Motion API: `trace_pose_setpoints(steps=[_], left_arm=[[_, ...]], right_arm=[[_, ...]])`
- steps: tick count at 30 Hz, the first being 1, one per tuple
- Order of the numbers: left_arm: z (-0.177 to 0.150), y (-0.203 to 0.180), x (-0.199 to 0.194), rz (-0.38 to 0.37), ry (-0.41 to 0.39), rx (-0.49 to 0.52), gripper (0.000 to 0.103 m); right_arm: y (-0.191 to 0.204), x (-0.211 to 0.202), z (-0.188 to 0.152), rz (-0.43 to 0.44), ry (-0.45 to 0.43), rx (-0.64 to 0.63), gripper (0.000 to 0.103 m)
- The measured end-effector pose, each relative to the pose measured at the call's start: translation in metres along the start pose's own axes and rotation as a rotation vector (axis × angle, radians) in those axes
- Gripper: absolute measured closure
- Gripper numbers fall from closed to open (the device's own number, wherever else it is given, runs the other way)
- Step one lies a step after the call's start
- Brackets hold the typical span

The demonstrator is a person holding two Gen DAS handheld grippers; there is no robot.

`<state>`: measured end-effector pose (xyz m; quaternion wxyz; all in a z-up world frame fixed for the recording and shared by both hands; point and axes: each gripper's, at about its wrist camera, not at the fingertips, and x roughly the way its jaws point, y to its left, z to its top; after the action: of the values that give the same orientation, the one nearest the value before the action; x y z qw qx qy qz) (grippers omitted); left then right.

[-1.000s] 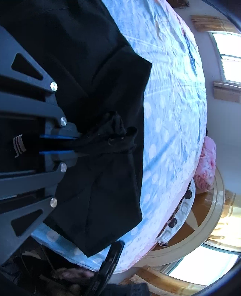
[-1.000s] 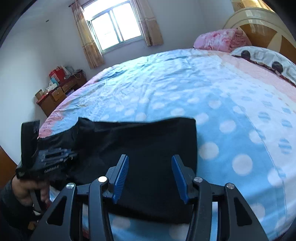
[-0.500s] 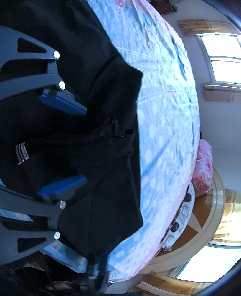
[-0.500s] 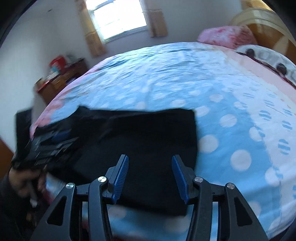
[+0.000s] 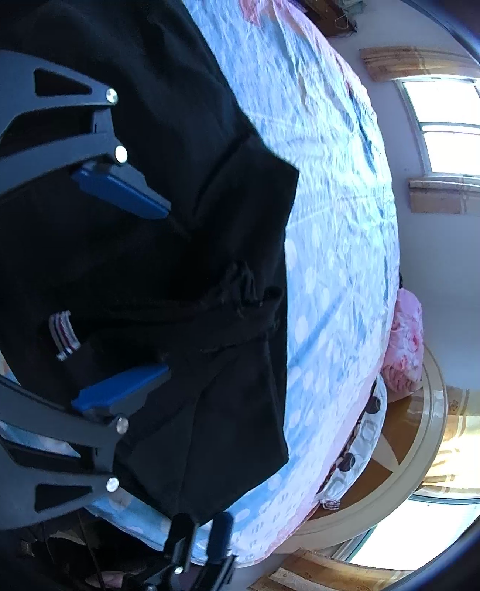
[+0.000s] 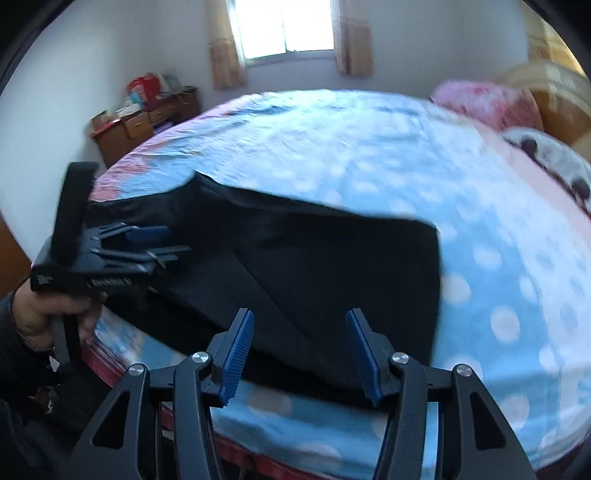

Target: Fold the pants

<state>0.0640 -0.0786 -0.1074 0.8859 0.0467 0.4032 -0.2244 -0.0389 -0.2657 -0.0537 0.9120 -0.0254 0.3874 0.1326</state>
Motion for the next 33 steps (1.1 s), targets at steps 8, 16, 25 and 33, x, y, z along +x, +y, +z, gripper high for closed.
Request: trace_pose_setpoints(steps=[8, 16, 25, 33], left_arm=[[-0.011, 0.02, -0.021, 0.021, -0.033, -0.04, 0.018], [-0.024, 0.032, -0.041, 0.031, -0.07, -0.063, 0.018], [-0.038, 0.089, -0.066, 0.121, -0.081, -0.158, 0.016], [-0.049, 0.149, -0.089, 0.232, -0.105, -0.225, 0.015]], right_arm=[[0.036, 0.051, 0.027, 0.041, 0.063, -0.093, 0.049], [0.047, 0.078, 0.07, 0.139, 0.023, -0.09, 0.049], [0.103, 0.141, 0.073, 0.186, 0.134, -0.26, 0.04], [0.097, 0.124, 0.118, 0.342, 0.119, -0.121, 0.04]])
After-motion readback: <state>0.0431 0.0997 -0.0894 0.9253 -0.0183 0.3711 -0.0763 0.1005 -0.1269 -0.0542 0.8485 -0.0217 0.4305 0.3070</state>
